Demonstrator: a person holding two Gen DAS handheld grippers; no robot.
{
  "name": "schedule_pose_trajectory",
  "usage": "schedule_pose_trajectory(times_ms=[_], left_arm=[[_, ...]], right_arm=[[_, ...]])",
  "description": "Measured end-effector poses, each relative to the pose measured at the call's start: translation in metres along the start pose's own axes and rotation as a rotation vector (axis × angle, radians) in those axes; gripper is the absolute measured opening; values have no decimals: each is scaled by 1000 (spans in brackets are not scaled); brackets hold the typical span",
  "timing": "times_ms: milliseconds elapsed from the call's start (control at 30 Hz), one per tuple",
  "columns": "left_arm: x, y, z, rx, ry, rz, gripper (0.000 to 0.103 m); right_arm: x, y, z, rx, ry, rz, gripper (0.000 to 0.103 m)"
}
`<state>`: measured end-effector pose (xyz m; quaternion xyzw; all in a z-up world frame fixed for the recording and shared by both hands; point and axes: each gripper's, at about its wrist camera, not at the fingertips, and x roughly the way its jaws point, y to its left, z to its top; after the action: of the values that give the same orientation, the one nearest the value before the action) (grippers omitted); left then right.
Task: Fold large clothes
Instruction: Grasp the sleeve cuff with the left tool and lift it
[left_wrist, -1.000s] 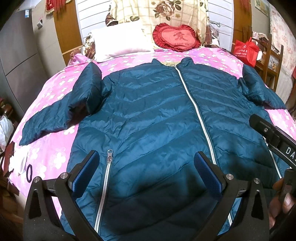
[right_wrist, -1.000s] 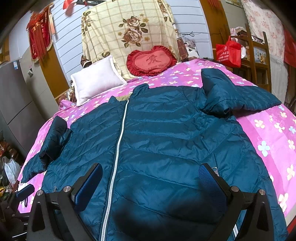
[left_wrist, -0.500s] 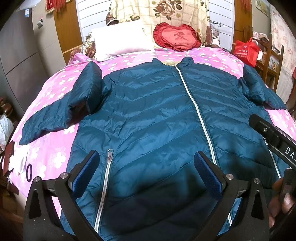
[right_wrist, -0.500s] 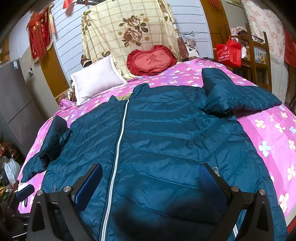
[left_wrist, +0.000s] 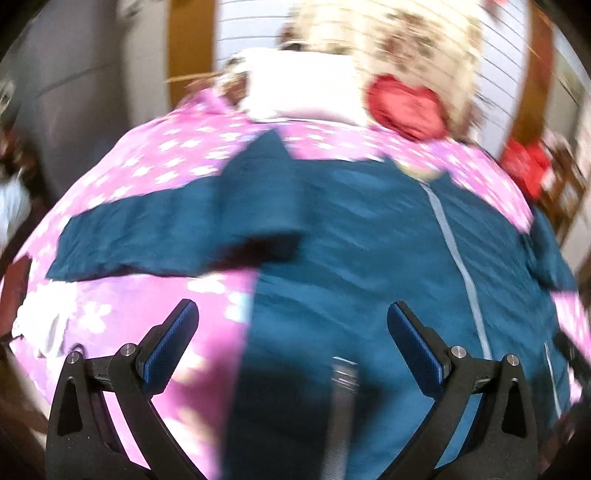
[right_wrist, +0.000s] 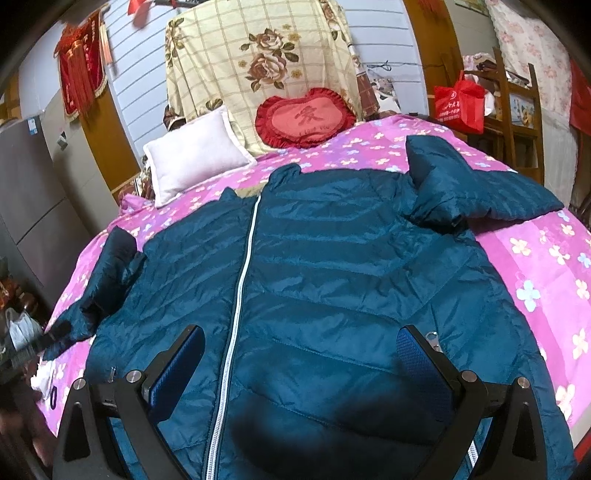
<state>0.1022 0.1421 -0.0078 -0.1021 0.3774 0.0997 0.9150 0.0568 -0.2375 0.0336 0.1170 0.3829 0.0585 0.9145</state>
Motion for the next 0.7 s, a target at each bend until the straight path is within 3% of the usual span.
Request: schedule_pose_trajectory(times_ms=[100,267,400,533,700], left_arm=[[25,58,20,-84,48,86,102],[68,143,51,-105,125,248,102],[87,223,59,-204,174,354,102],[100,273,58,-250,214,362,102],[118,277,50,-194,283,330,102]], right_arm=[[0,-4,0,-4,11,1,103],[2,-4,-1,-6,33,1,103],[6,-5,0,-7,53,-1,103],[12,-6,0,-6,85,-1,103],[20,-4,-1,-9,113,-6,103]])
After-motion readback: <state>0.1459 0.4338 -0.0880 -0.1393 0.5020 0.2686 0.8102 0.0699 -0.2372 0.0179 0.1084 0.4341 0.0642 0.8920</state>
